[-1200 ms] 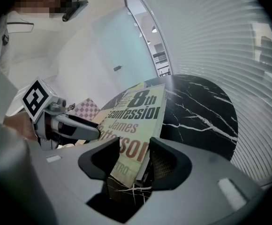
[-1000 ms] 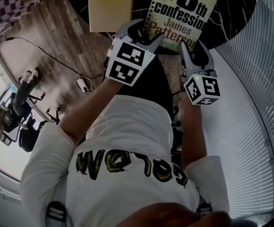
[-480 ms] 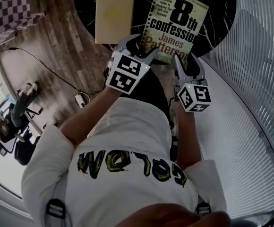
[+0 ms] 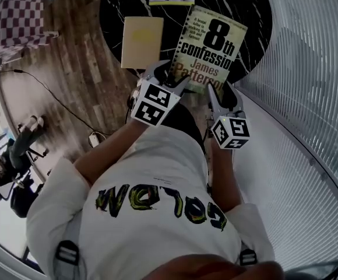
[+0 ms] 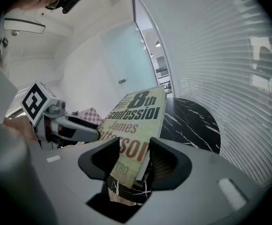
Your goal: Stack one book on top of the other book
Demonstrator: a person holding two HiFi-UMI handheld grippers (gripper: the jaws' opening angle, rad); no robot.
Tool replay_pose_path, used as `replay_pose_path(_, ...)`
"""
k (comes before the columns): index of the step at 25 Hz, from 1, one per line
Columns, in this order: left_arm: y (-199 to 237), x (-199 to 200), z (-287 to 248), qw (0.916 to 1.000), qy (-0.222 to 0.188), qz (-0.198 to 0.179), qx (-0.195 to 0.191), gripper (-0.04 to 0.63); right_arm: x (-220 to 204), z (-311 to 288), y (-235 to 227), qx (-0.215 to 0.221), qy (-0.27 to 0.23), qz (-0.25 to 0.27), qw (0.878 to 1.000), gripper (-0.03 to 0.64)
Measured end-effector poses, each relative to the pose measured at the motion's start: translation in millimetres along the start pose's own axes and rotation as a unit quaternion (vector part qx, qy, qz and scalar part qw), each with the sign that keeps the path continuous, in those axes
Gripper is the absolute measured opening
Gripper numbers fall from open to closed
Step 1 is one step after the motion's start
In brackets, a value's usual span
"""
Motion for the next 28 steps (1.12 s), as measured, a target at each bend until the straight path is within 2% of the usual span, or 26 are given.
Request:
replay_pose_path(7,-4,11,14,1.0,-0.007,0.005,0.003,0.261,16,10,8,0.003,0.001,0.006,1.0,0.204)
replay_pose_path(12,-11,26,48,0.9996,-0.017,0.018,0.017,0.261,42,27,26,0.017,0.006,0.019,1.0,0.205)
replay_pose_path(17,-40,28,37,0.9977,-0.024,0.03,0.055,0.261,44,35,-6,0.055,0.003,0.034,0.998,0.205)
replay_pose_path(19,-44,27,28,0.9968,-0.004,-0.004,0.08,0.261,23,26,-17,0.074,-0.025,0.001,0.997,0.205)
replay_pose_path(21,-33,21,21,0.991,0.032,-0.06,0.115,0.261,-13,0,-18,0.1,-0.07,-0.057,0.991,0.205)
replay_pose_path(22,-33,19,14,0.9878,0.042,-0.076,0.129,0.261,-25,-8,-24,0.11,-0.082,-0.072,0.988,0.205)
replay_pose_path(24,-44,16,1,0.9855,0.044,-0.075,0.146,0.261,-32,-11,-42,0.127,-0.085,-0.072,0.986,0.205)
replay_pose_path(28,-56,15,-1,0.984,0.034,-0.048,0.169,0.261,-25,-8,-55,0.151,-0.075,-0.049,0.984,0.204)
Point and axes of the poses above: the fingertips, and each gripper's own axes: z backward along the fingers, y to its left, x out of its top, the point moved 10 cm from there along z, backward along the fingers, and after that the axes turned 5 degrees about x, right-handed, at the moved point
